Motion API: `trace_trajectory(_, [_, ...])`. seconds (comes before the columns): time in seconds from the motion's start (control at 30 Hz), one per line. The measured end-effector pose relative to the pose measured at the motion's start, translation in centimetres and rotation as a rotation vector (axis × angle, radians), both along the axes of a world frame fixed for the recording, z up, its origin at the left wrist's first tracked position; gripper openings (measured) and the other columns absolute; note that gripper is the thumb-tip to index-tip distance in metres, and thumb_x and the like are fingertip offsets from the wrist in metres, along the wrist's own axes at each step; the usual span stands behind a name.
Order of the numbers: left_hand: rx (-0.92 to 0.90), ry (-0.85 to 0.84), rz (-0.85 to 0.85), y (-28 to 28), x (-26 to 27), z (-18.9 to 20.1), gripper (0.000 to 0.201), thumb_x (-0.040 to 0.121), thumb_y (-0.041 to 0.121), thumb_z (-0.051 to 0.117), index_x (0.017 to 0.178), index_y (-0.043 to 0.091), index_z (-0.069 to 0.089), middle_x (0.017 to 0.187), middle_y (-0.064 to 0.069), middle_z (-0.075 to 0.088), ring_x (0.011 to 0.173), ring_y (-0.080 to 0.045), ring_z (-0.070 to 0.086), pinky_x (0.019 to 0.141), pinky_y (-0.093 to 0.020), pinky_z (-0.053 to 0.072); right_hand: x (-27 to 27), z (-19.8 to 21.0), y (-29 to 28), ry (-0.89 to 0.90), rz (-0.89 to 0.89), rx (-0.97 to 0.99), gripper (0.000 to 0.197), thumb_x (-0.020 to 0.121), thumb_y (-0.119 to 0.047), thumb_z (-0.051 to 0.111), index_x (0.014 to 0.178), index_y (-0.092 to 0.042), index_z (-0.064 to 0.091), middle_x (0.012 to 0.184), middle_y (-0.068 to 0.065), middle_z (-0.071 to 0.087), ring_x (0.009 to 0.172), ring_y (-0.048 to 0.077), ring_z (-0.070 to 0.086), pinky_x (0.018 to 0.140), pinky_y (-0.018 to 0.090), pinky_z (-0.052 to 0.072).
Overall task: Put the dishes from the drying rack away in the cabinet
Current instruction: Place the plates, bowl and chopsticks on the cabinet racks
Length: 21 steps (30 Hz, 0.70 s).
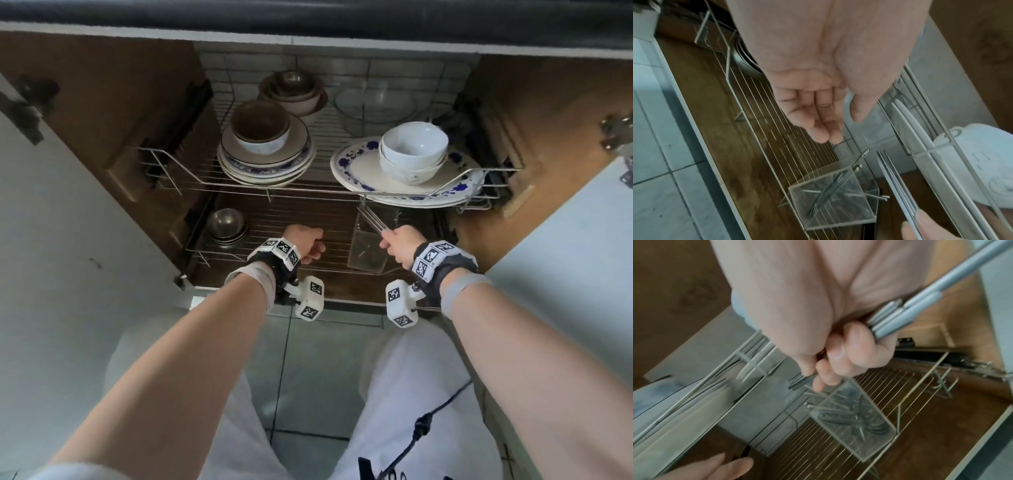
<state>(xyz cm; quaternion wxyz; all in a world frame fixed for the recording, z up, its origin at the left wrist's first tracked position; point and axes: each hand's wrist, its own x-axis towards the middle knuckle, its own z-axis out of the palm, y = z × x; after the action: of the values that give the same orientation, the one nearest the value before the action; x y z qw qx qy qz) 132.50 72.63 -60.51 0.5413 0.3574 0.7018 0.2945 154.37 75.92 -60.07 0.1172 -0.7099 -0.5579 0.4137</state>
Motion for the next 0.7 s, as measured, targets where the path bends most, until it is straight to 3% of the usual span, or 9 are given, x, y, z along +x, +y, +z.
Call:
trace_trajectory(0.13, [-0.017, -0.026, -0.057, 1.0, 1.9, -0.3, 0.021, 0.099, 0.024, 0.058, 0.113, 0.01, 0.062, 0.072, -0.001, 0.068, 0.052, -0.011, 0.061, 0.047, -0.023, 0.049, 2.4, -0.4, 0.8, -0.08, -0.026, -0.011, 0.02, 0.097, -0.02, 0.047, 0.082, -0.013, 0.058, 0.085, 0.009, 0.057, 0.059, 0.016, 0.046, 0.056, 0.027, 0.04])
trace_trajectory(0.23, [-0.01, -0.043, -0.064, 1.3, 2.0, -0.7, 0.021, 0.099, 0.024, 0.058, 0.115, 0.011, 0.06, 0.076, -0.001, 0.068, 0.058, -0.013, 0.061, 0.052, -0.024, 0.05, 2.6, -0.8, 1.3, 0.075, -0.064, -0.123, 0.003, 0.095, -0.011, 0.051, 0.095, -0.013, 0.054, 0.093, 0.008, 0.057, 0.071, 0.017, 0.056, 0.065, 0.029, 0.055])
trace_trajectory(0.33, [-0.009, -0.048, -0.055, 1.0, 1.1, -1.2, 0.021, 0.1, 0.022, 0.057, 0.116, 0.009, 0.062, 0.078, -0.001, 0.068, 0.061, -0.013, 0.062, 0.058, -0.025, 0.051, 1.1, 0.3, 1.5, 0.206, -0.111, -0.209, 0.013, 0.096, -0.011, 0.049, 0.108, -0.01, 0.046, 0.087, 0.004, 0.055, 0.059, 0.012, 0.062, 0.041, 0.016, 0.05])
trace_trajectory(0.37, [-0.017, -0.04, -0.048, 1.0, 0.8, -1.2, 0.02, 0.1, 0.022, 0.057, 0.114, 0.009, 0.063, 0.079, -0.002, 0.068, 0.062, -0.013, 0.062, 0.058, -0.026, 0.051, 0.6, 0.4, 2.0, 0.254, -0.137, -0.213, 0.014, 0.096, -0.01, 0.048, 0.109, -0.009, 0.046, 0.092, 0.005, 0.057, 0.062, 0.012, 0.063, 0.04, 0.015, 0.049])
trace_trajectory(0.43, [-0.029, -0.029, -0.03, 1.2, 0.5, -1.2, 0.016, 0.1, 0.021, 0.056, 0.109, 0.01, 0.062, 0.078, -0.002, 0.068, 0.061, -0.013, 0.061, 0.056, -0.026, 0.05, -0.7, 0.9, 2.8, 0.335, -0.226, -0.216, 0.018, 0.096, -0.012, 0.049, 0.111, -0.002, 0.051, 0.1, 0.011, 0.064, 0.073, 0.018, 0.064, 0.052, 0.02, 0.055])
trace_trajectory(0.57, [-0.031, -0.024, -0.029, 1.7, 0.5, -0.7, 0.013, 0.101, 0.02, 0.054, 0.106, 0.009, 0.06, 0.075, -0.002, 0.065, 0.06, -0.014, 0.059, 0.058, -0.027, 0.049, -1.8, 1.5, 2.4, 0.634, -0.528, -0.191, 0.024, 0.098, -0.014, 0.047, 0.114, 0.003, 0.054, 0.091, 0.025, 0.065, 0.069, 0.034, 0.069, 0.054, 0.039, 0.06])
trace_trajectory(0.63, [-0.025, -0.029, -0.045, 1.8, 0.6, -0.7, 0.015, 0.101, 0.02, 0.054, 0.11, 0.009, 0.06, 0.076, -0.002, 0.065, 0.06, -0.014, 0.059, 0.059, -0.027, 0.049, -1.2, 1.0, 2.0, 0.612, -0.541, -0.173, 0.032, 0.1, -0.014, 0.039, 0.123, 0.005, 0.052, 0.096, 0.025, 0.069, 0.072, 0.036, 0.071, 0.052, 0.038, 0.059])
trace_trajectory(0.7, [-0.026, -0.035, -0.059, 1.8, 0.6, -0.9, 0.019, 0.101, 0.02, 0.054, 0.114, 0.008, 0.062, 0.078, -0.002, 0.066, 0.062, -0.014, 0.061, 0.061, -0.027, 0.051, -0.9, 0.1, 1.7, 0.477, -0.523, -0.146, 0.031, 0.101, -0.013, 0.041, 0.123, 0.003, 0.057, 0.093, 0.019, 0.071, 0.068, 0.03, 0.067, 0.048, 0.032, 0.056])
